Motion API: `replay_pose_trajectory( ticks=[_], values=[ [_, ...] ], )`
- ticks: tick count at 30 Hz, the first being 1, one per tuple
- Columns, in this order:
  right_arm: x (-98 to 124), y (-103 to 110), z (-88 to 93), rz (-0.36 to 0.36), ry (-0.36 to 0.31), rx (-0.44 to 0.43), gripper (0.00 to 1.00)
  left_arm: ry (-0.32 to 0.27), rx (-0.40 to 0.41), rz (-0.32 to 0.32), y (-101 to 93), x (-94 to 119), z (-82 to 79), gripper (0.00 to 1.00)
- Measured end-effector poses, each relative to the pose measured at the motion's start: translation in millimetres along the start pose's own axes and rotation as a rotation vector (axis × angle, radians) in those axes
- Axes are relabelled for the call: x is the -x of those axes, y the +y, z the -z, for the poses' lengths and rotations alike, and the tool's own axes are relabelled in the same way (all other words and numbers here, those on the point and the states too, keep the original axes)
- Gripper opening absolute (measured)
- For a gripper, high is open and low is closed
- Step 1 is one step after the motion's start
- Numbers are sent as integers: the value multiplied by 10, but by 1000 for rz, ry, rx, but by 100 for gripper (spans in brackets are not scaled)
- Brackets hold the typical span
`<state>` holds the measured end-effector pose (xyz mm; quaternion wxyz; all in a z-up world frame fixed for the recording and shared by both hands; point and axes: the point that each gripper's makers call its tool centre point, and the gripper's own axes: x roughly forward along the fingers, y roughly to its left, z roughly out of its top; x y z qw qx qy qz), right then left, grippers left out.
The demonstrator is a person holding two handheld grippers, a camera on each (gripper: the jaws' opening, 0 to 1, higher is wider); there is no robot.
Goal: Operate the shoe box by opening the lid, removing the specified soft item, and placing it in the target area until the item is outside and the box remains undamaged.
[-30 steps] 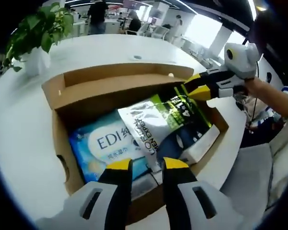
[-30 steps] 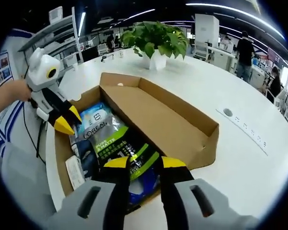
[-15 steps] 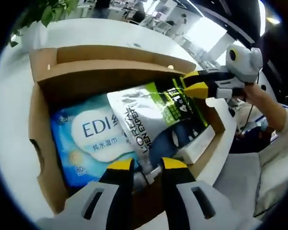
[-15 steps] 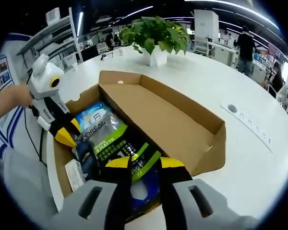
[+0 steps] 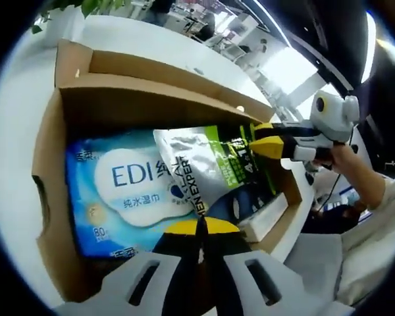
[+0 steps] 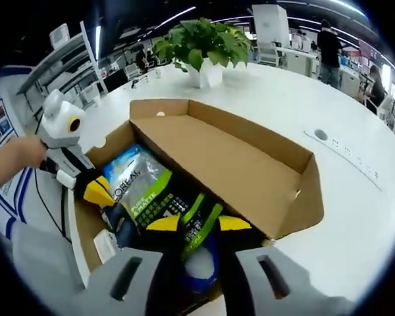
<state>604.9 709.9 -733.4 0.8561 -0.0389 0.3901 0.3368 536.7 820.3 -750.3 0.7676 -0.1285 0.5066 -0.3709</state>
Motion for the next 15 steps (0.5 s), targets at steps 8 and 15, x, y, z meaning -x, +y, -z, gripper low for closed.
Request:
replay_pose_trajectory(
  ticks=[8, 15],
  values=[
    [73, 32, -14, -10, -30, -16, 4, -11, -44, -11, -25, 4, -23, 0],
    [61, 63, 14, -8, -25, 2, 0, -16, -62, -14, -73, 33, -49, 0]
  ],
)
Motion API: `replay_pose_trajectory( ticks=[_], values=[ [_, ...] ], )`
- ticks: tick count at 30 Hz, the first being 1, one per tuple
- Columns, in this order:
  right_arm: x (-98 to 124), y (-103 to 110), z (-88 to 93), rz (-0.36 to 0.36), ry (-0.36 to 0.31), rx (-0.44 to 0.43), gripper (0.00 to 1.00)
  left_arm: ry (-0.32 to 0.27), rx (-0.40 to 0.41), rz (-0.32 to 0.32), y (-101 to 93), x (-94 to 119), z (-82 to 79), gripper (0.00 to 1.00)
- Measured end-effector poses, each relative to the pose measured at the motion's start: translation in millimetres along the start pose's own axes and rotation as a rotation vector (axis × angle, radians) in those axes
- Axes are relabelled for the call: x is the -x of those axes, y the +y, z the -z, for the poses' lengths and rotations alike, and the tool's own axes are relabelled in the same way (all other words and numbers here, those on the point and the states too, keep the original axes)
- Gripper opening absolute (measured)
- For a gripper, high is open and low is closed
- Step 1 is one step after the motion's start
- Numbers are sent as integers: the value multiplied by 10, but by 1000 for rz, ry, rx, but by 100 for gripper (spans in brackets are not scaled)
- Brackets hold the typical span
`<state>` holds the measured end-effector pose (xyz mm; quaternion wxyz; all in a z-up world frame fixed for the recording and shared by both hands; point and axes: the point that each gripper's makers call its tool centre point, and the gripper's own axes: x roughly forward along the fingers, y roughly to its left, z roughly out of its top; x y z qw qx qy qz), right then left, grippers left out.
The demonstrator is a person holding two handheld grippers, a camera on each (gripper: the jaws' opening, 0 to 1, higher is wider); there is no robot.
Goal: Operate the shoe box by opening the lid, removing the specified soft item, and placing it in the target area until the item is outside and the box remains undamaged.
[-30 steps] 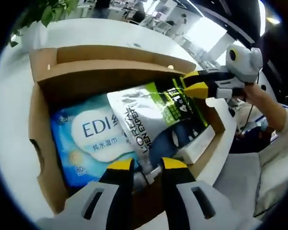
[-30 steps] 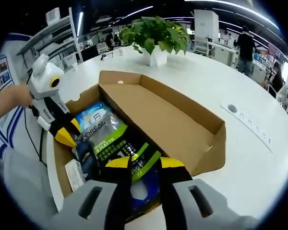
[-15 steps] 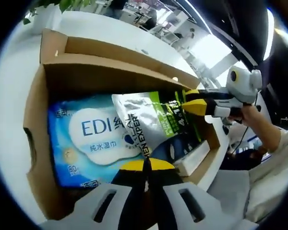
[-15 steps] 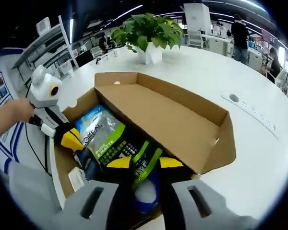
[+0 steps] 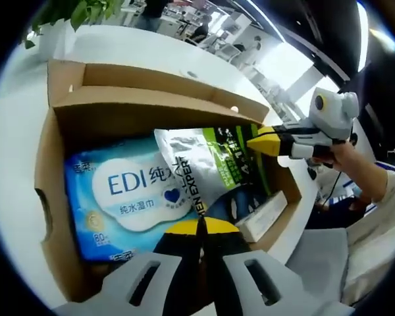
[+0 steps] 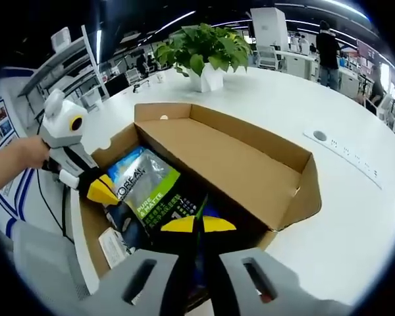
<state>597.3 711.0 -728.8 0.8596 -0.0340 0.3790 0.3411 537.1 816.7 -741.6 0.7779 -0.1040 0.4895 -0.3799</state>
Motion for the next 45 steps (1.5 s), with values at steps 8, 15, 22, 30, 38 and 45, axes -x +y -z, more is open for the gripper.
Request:
replay_pose_trajectory(
  ticks=[8, 15, 22, 30, 38, 45],
  values=[
    [79, 23, -70, -3, -29, -11, 0, -16, -1, -2, -35, 54, -32, 0],
    [175, 51, -177, -5, -67, -18, 0, -44, -8, -1, -92, 152, -106, 0],
    [285, 89, -280, -11, -97, -23, 0, -71, -19, -1, -148, 245, -178, 0],
    [447, 79, -370, -5, -123, -21, 0, -88, -39, 6, -268, 307, -273, 0],
    [648, -35, -362, 18, -133, -30, 0, -87, -69, 28, -492, 235, -336, 0],
    [808, -171, -290, 46, -133, -43, 0, -78, -84, 51, -642, 110, -386, 0]
  ],
)
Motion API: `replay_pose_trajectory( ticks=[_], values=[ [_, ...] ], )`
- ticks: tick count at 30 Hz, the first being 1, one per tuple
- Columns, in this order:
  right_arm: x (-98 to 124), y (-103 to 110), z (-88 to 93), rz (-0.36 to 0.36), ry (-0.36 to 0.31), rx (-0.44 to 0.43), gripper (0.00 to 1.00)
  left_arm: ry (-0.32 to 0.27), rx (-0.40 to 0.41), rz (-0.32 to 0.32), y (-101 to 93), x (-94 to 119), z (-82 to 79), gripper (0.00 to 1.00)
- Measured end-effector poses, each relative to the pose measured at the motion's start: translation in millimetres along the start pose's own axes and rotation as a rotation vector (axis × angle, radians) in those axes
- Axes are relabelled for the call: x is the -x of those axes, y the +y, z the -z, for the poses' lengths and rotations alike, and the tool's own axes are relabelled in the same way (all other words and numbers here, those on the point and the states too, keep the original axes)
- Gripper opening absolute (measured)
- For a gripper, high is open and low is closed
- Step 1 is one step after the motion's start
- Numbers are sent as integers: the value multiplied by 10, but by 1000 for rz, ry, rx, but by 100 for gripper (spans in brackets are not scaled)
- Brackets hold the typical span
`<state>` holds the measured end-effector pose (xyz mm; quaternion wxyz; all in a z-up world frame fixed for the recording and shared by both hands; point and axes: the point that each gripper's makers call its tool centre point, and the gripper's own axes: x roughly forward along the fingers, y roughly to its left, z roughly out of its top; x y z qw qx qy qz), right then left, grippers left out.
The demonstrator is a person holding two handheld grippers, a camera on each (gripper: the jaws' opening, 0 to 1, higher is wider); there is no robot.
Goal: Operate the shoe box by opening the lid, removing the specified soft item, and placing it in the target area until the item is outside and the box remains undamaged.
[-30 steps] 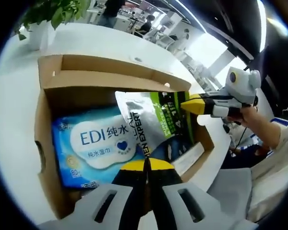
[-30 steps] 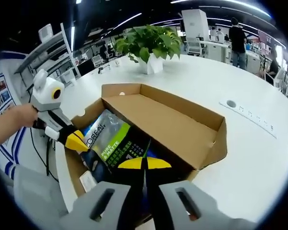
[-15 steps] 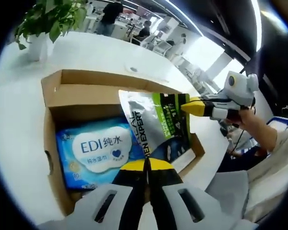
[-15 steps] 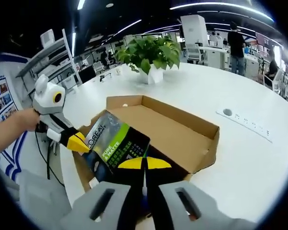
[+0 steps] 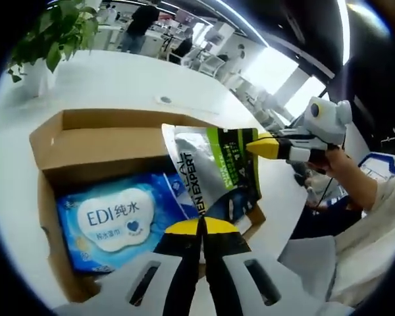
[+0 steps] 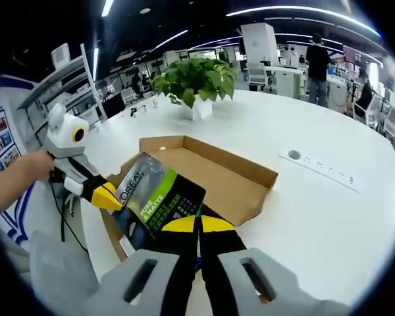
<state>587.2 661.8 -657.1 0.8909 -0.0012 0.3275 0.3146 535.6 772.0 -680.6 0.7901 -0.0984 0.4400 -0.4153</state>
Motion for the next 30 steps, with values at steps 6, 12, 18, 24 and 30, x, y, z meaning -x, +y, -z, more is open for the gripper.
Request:
replay_pose_trajectory(
  ticks=[6, 12, 18, 24, 30],
  values=[
    [152, -139, 81, 30, 4, -10, 0, 13, -14, 23, -141, -136, -30, 0],
    [287, -292, 162, 60, 6, -26, 0, 29, -30, 41, -274, -279, -48, 0],
    [404, -458, 228, 88, 11, -43, 0, 44, -49, 62, -429, -447, -64, 0],
    [503, -595, 287, 114, 16, -58, 0, 57, -62, 77, -557, -575, -75, 0],
    [593, -725, 363, 140, 23, -67, 0, 81, -86, 84, -669, -708, -69, 0]
  ],
)
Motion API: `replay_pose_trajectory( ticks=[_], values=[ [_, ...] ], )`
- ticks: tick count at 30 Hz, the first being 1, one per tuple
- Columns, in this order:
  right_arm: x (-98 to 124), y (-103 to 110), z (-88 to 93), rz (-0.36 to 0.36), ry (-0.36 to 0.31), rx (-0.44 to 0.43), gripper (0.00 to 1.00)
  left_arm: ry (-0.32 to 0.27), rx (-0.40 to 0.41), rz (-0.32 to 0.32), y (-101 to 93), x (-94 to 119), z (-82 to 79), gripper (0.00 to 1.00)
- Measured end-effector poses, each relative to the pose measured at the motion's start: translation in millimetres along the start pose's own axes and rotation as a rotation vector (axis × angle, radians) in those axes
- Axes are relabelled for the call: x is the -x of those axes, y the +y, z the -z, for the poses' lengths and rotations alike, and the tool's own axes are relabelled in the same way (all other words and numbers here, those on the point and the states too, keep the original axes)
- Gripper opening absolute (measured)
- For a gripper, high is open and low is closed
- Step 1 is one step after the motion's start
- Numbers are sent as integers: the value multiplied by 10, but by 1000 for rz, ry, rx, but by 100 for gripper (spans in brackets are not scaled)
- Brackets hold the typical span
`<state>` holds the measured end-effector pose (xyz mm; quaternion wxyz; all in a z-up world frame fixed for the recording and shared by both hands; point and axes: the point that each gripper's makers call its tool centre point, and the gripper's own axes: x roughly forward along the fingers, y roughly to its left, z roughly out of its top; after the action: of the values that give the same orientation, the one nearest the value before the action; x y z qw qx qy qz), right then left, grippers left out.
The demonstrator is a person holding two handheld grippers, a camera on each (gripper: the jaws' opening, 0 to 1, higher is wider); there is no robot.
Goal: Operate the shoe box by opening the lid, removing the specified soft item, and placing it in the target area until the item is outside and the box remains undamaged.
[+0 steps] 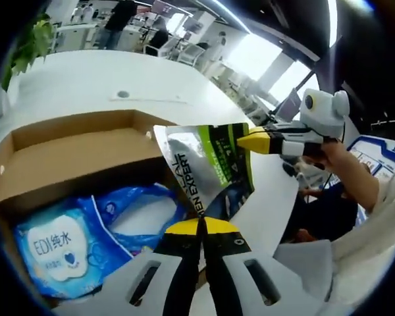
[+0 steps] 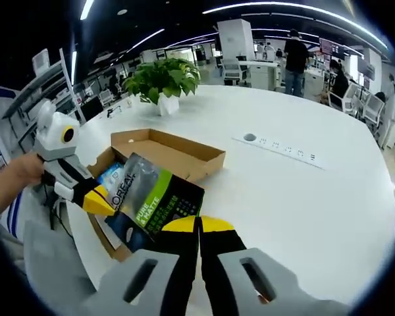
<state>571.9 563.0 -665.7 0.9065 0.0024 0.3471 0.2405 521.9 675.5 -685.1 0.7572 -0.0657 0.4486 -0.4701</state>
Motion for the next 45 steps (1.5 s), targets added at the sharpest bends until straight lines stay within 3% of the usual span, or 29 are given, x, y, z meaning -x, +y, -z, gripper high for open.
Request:
replay_pose_trajectory(
  ticks=[17, 27, 36, 45],
  values=[
    [138, -381, 176, 61, 40, -8, 0, 33, -7, 34, -132, -373, -105, 0],
    [169, -637, 293, 102, 63, -34, 0, 47, -37, 5, -182, -600, -197, 0],
    [116, -812, 416, 128, 92, -45, 0, 93, -152, -76, -175, -808, -198, 0],
    [3, -890, 525, 130, 123, -27, 0, 193, -330, -171, -62, -947, -175, 0]
  ],
)
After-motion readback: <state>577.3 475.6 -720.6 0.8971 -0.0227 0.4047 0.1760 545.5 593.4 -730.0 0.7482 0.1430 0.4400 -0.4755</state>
